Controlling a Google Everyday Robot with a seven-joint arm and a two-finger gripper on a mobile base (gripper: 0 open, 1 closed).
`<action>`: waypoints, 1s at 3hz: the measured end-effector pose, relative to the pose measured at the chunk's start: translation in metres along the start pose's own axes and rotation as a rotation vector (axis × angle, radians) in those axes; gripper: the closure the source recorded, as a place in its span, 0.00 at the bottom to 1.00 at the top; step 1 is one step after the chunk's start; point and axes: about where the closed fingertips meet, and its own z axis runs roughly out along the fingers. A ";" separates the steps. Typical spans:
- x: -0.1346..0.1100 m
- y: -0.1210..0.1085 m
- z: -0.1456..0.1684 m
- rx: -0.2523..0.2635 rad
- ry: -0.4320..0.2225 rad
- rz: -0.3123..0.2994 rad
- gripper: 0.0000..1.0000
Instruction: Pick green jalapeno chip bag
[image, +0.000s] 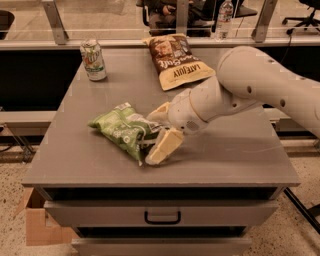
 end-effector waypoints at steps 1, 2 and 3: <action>-0.002 0.000 -0.002 0.000 0.000 0.000 0.87; -0.004 -0.001 -0.004 0.000 0.000 0.000 1.00; -0.005 -0.001 -0.005 0.000 0.000 0.000 1.00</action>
Offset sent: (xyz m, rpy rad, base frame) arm 0.0343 -0.0780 0.0886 0.1938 0.0328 -0.0571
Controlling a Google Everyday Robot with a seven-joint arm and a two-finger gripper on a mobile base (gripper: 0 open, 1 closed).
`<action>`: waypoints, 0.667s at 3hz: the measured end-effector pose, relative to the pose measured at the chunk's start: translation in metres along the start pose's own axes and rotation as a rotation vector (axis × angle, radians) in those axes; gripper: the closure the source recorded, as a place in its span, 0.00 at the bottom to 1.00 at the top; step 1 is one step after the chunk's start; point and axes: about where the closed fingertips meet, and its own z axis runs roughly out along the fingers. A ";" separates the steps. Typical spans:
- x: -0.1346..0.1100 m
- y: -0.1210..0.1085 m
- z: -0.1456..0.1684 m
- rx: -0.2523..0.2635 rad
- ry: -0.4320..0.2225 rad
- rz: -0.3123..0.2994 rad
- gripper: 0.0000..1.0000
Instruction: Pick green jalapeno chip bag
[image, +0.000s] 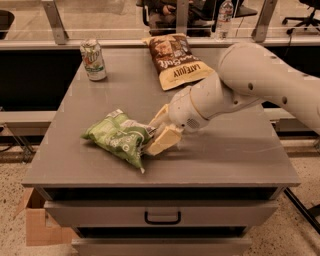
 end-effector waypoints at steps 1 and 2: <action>0.000 0.000 0.000 0.000 0.000 0.000 1.00; 0.000 0.000 0.000 0.000 0.000 0.000 1.00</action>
Offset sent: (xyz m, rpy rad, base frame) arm -0.0011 -0.1510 0.1743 0.6531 -0.0707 -0.2196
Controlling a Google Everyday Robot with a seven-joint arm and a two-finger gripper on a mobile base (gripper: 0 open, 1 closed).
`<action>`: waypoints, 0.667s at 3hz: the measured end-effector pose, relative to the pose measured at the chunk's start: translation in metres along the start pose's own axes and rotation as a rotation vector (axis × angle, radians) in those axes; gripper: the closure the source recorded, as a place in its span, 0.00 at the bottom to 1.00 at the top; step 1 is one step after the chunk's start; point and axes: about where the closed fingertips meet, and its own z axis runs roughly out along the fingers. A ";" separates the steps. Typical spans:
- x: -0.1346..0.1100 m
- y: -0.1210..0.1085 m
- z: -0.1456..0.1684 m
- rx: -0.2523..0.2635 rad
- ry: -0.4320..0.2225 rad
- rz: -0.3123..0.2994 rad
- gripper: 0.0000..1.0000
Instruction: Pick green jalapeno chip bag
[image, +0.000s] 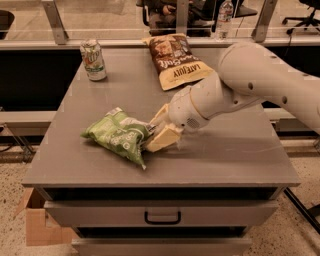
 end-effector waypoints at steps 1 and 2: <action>0.000 0.000 0.000 0.000 0.000 0.000 1.00; 0.000 0.000 0.000 0.000 0.000 0.000 1.00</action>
Offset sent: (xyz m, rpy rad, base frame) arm -0.0181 -0.1901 0.2529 1.0043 -0.4007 -0.1500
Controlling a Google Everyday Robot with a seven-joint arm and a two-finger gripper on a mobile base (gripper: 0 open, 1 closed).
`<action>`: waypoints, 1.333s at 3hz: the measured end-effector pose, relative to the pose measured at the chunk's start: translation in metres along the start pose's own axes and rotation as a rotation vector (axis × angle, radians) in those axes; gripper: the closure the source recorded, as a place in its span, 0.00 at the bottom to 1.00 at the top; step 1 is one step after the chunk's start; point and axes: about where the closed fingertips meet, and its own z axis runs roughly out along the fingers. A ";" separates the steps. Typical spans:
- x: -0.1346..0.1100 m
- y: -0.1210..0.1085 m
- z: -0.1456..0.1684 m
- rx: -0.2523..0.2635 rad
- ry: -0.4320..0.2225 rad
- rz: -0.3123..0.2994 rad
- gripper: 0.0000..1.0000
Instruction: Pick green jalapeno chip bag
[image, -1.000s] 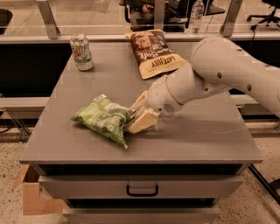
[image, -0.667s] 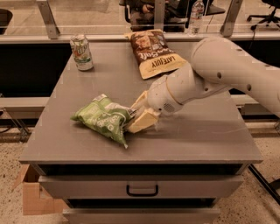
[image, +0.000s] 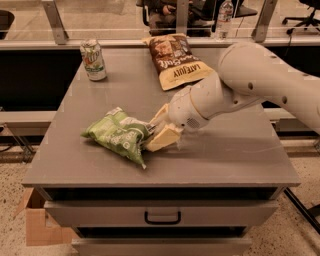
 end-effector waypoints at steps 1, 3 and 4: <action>0.000 0.000 0.000 0.000 0.000 0.000 1.00; -0.044 -0.007 -0.006 -0.001 -0.180 -0.076 1.00; -0.096 -0.013 -0.037 0.041 -0.339 -0.196 1.00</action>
Offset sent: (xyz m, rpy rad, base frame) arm -0.0312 -0.2172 0.3049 1.1226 -0.6641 -0.0630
